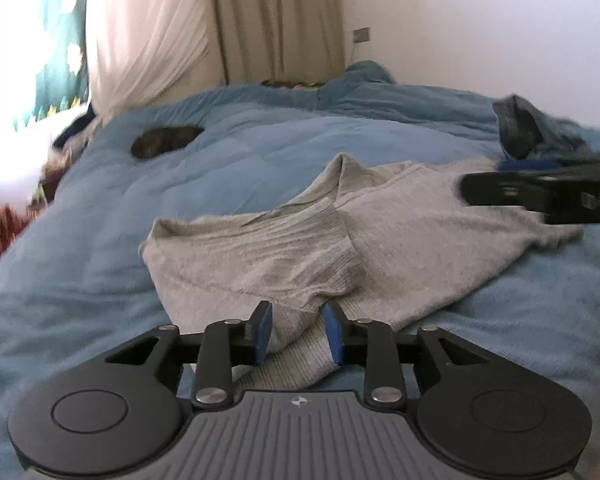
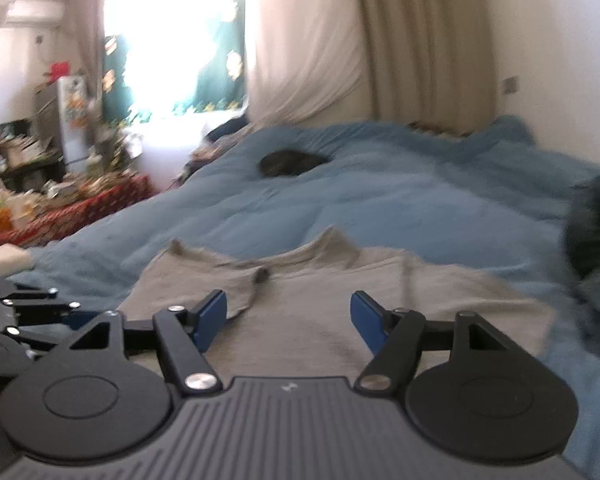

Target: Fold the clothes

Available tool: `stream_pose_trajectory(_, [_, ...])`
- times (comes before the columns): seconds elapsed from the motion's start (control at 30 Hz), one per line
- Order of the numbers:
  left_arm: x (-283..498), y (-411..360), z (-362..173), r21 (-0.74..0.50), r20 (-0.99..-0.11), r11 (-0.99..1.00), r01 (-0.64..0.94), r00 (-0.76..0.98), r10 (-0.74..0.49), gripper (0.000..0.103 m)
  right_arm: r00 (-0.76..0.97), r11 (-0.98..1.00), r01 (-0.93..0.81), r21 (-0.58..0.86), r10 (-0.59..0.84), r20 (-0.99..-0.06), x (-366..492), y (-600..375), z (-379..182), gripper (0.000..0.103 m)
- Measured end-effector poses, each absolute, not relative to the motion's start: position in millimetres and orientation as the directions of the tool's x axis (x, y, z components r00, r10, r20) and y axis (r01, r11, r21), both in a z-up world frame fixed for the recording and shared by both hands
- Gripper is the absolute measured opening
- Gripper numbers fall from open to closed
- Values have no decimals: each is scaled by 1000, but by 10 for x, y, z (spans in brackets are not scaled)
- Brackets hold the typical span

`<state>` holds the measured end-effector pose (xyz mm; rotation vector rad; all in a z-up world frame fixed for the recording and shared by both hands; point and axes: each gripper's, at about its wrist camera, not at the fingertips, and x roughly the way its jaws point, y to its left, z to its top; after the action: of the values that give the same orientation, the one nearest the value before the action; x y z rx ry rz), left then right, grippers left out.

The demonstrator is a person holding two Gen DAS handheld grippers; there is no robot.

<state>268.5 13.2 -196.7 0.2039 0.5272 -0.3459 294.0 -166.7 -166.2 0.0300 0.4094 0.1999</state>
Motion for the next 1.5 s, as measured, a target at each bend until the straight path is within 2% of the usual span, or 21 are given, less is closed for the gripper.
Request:
stream_pose_trajectory(0.1, [2714, 105, -2023, 135, -528, 914, 383, 808, -261, 29, 857, 959, -262, 104, 281, -432, 3127, -1512, -1734, 62])
stream_pose_trajectory(0.27, [2719, 419, -2020, 22, -534, 934, 357, 794, -291, 29, 788, 929, -357, 101, 357, -502, 3427, -1166, -1929, 51])
stream_pose_trajectory(0.33, [2727, 505, -2025, 3, -537, 939, 344, 793, -289, 29, 772, 925, -369, 88, 358, -525, 3474, -1061, -2015, 34])
stream_pose_trajectory(0.37, [2733, 545, -2028, -5, -539, 942, 336, 792, -286, 29, 760, 926, -368, 90, 355, -544, 3501, -1040, -2043, 15])
stream_pose_trajectory(0.4, [2738, 586, -2032, -12, -541, 944, 329, 792, -283, 29, 750, 926, -366, 93, 353, -560, 3517, -1028, -2064, 7])
stream_pose_trajectory(0.47, [2749, 666, -2040, -27, -546, 949, 314, 791, -278, 29, 740, 926, -360, 116, 359, -569, 3486, -1053, -2060, 4])
stream_pose_trajectory(0.6, [2675, 744, -2000, -79, -528, 941, 328, 787, -319, 29, 730, 919, -340, 200, 392, -560, 3341, -1171, -1956, 4])
stream_pose_trajectory(0.77, [2669, 725, -2001, -81, -527, 939, 333, 786, -324, 29, 698, 929, -299, 219, 369, -613, 3401, -1237, -2043, 8])
stream_pose_trajectory(0.97, [2666, 700, -2006, -81, -527, 938, 338, 784, -328, 29, 746, 947, -295, 132, 314, -588, 3389, -1380, -1762, 14])
stream_pose_trajectory(1.03, [2698, 767, -1987, -117, -526, 935, 334, 778, -344, 29, 756, 952, -285, 116, 297, -584, 3514, -1423, -1677, 17])
stream_pose_trajectory(1.27, [3095, 1068, -1866, -248, -572, 948, 199, 760, -309, 29, 753, 962, -254, 103, 263, -603, 4112, -1441, -1555, 30])
stream_pose_trajectory(1.5, [3613, 1233, -1962, -345, -614, 932, 113, 724, -315, 29, 707, 966, -226, 128, 253, -660, 4697, -1334, -1765, 39])
